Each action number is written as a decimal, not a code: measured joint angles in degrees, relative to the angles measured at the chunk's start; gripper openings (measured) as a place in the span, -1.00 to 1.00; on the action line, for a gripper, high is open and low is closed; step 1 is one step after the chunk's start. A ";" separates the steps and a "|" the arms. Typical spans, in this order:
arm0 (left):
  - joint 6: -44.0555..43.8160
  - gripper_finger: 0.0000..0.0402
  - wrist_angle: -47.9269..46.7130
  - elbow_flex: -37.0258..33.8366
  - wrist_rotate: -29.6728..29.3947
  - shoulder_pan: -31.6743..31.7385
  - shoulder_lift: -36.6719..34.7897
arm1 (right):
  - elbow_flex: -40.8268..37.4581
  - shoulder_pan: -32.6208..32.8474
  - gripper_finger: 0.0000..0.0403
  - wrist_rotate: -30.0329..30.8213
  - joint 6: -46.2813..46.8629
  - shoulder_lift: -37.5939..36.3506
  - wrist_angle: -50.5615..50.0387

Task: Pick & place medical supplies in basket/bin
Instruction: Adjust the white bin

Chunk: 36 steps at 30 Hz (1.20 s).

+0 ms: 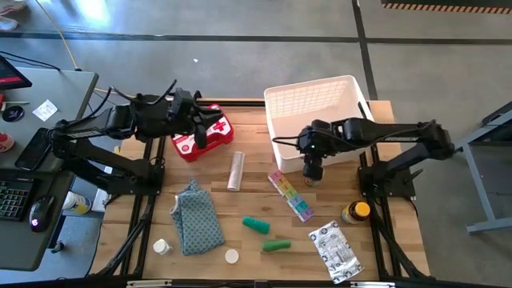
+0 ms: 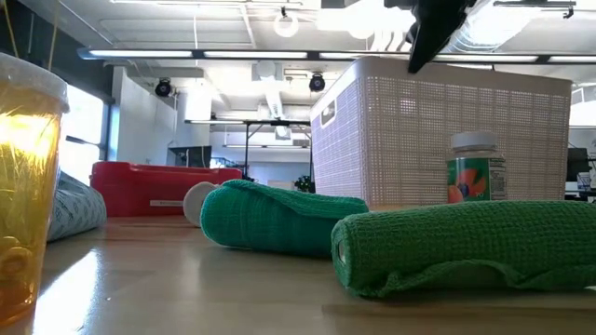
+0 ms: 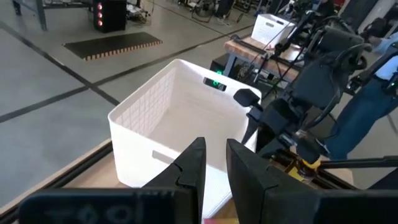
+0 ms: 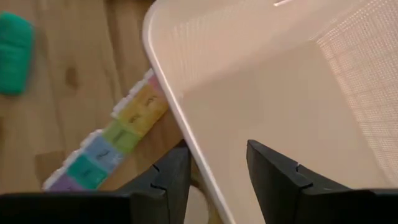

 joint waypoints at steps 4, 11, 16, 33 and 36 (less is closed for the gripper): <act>-0.25 -0.51 -0.86 0.00 -0.09 0.00 0.00 | 0.00 -1.42 -0.30 0.02 -0.57 1.71 0.45; -1.54 -0.51 -1.26 0.00 -0.13 0.00 0.02 | -0.02 -3.26 -0.34 0.82 -0.57 2.51 2.12; -1.56 -0.51 -1.26 0.00 -0.14 0.00 0.02 | -0.02 -4.82 -0.34 2.76 -0.56 2.51 4.90; -4.63 -0.51 -7.28 -0.08 0.74 -0.02 1.71 | -0.02 -7.76 -0.34 3.62 -0.54 2.51 2.70; -4.73 -0.51 -7.19 -0.07 1.26 -0.02 2.38 | -0.02 -7.97 -0.34 3.92 -0.54 2.51 2.13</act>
